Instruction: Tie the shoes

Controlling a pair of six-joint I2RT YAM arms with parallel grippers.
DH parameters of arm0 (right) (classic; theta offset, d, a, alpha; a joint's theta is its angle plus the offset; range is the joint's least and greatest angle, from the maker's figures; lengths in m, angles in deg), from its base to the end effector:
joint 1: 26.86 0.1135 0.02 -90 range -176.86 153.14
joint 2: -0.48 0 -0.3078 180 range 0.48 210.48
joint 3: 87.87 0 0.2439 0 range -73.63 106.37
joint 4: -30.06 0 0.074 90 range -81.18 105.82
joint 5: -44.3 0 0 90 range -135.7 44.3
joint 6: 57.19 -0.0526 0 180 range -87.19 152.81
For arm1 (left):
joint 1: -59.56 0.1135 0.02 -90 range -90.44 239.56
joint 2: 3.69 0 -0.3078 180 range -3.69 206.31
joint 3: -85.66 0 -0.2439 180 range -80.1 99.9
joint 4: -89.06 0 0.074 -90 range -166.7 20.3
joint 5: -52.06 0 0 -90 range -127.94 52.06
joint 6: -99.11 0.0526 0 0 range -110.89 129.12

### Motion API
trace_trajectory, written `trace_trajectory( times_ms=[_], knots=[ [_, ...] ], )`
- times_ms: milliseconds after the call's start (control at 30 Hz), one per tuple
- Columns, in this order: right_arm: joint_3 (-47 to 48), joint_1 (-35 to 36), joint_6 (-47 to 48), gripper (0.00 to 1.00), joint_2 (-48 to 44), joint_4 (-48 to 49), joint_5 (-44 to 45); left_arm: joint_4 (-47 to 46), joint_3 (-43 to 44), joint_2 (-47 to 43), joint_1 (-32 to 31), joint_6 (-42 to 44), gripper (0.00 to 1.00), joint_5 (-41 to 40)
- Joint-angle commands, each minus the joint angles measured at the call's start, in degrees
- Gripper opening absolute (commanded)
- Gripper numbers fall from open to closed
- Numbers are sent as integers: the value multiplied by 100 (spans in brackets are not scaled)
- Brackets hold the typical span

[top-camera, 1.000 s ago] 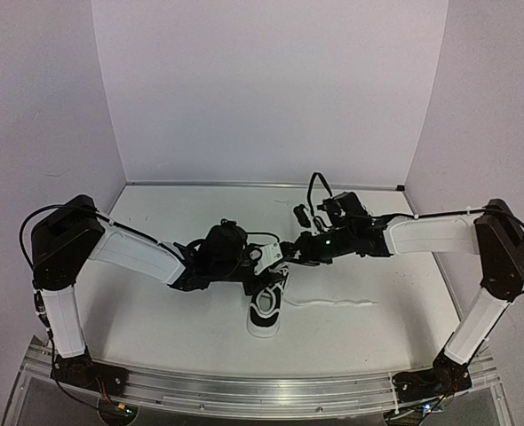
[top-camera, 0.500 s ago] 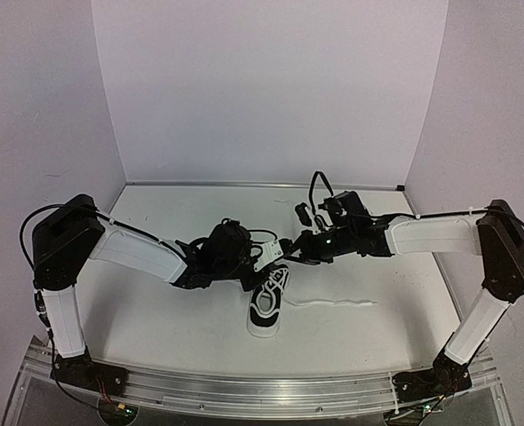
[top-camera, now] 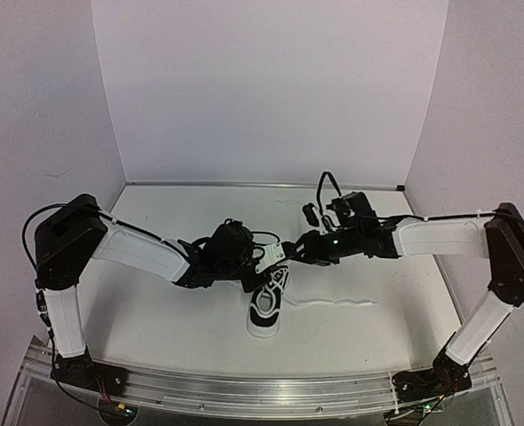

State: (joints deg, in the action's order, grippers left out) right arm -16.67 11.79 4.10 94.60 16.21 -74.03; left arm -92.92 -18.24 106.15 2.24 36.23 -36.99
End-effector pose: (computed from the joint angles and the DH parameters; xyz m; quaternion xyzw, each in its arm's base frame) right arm 0.2680 0.2463 0.2535 -0.1843 0.8541 0.4229 0.2401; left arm 0.2341 -0.3665 0.2009 0.5900 0.6442 -0.1338 0.4679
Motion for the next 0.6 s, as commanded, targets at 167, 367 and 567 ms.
trace_trajectory(
  times_ms=[167, 367, 567],
  knots=[
    [-816, -508, 85, 70, -1349, -1408, 1012, -467, -195, -166, 10, 48, 0, 560],
    [-1690, -507, -972, 80, -1741, -1501, 866, -531, -169, -162, 13, 94, 0, 550],
    [-2330, -505, -1372, 79, -2211, -1495, 1133, -764, -200, -90, 19, 27, 0, 640]
  ],
)
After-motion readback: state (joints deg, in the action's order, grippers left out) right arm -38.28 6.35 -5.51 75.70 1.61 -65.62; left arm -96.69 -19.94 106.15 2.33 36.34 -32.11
